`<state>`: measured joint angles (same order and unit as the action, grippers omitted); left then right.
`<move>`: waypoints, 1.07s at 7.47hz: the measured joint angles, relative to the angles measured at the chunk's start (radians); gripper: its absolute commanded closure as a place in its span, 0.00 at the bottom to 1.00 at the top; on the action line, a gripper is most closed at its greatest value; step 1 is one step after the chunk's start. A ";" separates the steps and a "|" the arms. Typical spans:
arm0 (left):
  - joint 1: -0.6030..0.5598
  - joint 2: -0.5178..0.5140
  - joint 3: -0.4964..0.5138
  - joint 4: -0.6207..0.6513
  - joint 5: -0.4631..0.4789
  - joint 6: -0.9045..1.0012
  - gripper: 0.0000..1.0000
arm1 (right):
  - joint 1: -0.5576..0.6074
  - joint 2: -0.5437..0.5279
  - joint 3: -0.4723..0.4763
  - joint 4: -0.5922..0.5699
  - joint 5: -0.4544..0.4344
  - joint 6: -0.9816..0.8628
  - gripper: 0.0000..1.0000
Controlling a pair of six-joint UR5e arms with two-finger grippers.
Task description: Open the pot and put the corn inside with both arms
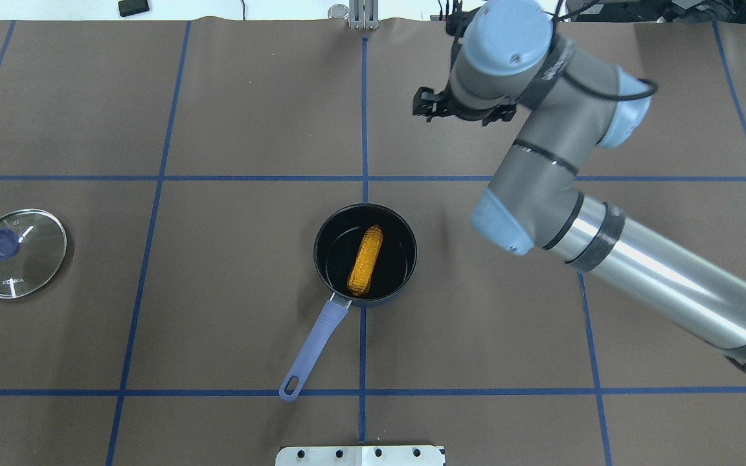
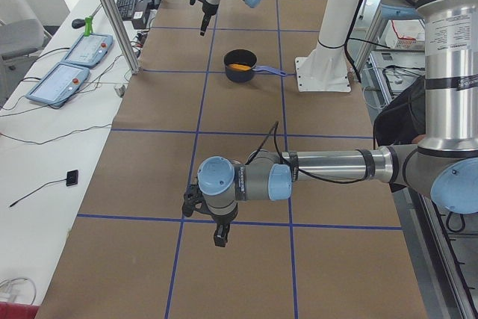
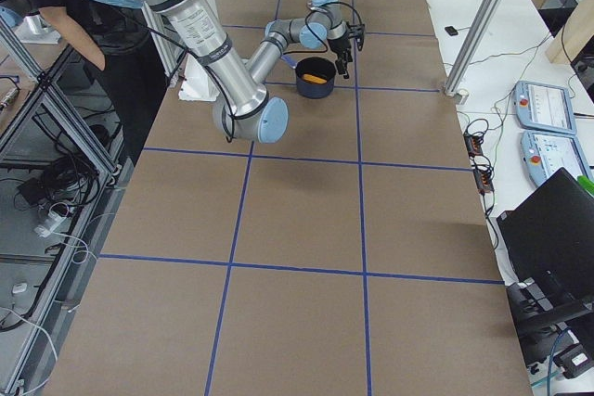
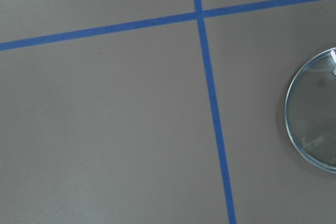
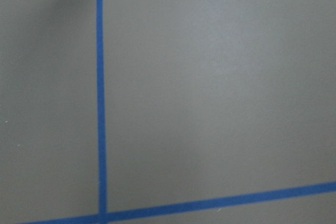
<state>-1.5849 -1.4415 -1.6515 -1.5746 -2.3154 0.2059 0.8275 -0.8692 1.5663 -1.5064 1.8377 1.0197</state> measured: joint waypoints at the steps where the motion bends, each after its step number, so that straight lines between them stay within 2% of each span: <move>1: 0.000 -0.001 -0.009 -0.002 0.013 0.000 0.01 | 0.106 -0.061 0.000 0.000 0.100 -0.174 0.00; 4: 0.000 -0.004 -0.040 -0.007 0.017 0.000 0.01 | 0.378 -0.328 0.007 0.041 0.329 -0.647 0.00; 7: 0.000 -0.001 -0.061 -0.014 0.016 0.000 0.01 | 0.513 -0.695 0.025 0.311 0.382 -0.749 0.00; 8: 0.000 0.000 -0.063 -0.014 0.017 0.000 0.01 | 0.534 -0.769 0.023 0.351 0.380 -0.756 0.00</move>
<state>-1.5846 -1.4419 -1.7142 -1.5890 -2.2984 0.2056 1.3611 -1.6383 1.5890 -1.1553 2.2176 0.2632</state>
